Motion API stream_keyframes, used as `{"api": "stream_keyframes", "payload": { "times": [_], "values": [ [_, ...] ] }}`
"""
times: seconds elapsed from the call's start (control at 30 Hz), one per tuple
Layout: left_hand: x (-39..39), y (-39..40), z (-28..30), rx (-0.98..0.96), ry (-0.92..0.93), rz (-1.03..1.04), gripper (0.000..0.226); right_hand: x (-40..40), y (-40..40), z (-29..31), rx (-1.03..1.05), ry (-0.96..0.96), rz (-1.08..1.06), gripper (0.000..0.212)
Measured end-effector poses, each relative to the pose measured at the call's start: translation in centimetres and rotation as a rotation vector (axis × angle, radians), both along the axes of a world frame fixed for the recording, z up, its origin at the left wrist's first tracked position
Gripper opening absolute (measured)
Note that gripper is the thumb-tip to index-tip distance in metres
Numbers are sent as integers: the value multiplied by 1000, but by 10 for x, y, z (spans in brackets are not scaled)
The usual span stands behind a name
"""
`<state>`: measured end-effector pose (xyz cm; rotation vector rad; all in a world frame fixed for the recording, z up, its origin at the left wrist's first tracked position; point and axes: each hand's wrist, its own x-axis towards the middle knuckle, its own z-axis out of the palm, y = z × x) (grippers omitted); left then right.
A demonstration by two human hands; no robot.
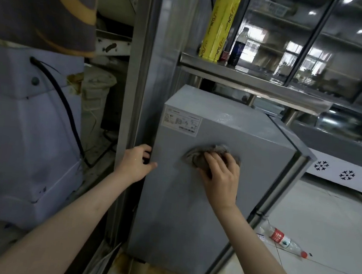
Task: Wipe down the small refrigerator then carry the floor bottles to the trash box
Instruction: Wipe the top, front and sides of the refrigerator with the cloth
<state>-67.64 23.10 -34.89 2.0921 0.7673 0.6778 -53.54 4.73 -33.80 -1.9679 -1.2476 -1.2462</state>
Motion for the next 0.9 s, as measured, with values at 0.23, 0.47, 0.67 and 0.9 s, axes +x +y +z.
{"api": "stream_keyframes", "payload": {
  "times": [0.23, 0.47, 0.67, 0.9],
  "values": [
    [6, -1, -5, 18, -22, 46, 53, 9, -14, -16, -220, -51, -44, 46],
    [8, -2, -7, -8, -62, 99, 48, 9, -3, -8, -80, -70, 35, 34],
    [13, 0, -5, -27, -108, 136, 43, 3, 10, -10, 147, 68, 174, 18],
    [15, 5, -4, -5, -144, 154, 27, -8, 22, 18, 153, 75, 215, 19]
  ]
}}
